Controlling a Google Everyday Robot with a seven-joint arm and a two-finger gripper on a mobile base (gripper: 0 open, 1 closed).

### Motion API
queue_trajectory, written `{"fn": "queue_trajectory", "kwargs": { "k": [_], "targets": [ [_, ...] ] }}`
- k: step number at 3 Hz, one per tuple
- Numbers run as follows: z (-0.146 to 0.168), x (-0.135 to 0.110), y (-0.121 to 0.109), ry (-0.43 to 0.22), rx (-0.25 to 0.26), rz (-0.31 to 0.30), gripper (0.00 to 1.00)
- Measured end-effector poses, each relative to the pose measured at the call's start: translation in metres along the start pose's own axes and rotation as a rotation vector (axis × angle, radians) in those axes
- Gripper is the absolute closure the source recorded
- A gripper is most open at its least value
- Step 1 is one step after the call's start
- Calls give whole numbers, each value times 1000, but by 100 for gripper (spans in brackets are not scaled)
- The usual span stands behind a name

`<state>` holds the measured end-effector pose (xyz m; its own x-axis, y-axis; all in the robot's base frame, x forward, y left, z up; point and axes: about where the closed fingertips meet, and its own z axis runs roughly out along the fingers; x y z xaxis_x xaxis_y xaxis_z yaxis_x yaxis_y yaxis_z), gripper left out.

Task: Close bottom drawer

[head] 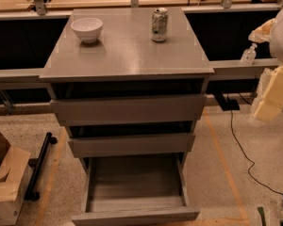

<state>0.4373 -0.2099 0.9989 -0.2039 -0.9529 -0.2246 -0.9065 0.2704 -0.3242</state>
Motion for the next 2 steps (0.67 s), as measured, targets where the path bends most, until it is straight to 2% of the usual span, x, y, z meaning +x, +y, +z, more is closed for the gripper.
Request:
{"fn": "queue_trajectory", "kwargs": {
  "k": [1,2],
  "targets": [
    [0,0,0,0,0,0,0],
    [0,0,0,0,2,-2,14]
  ]
}}
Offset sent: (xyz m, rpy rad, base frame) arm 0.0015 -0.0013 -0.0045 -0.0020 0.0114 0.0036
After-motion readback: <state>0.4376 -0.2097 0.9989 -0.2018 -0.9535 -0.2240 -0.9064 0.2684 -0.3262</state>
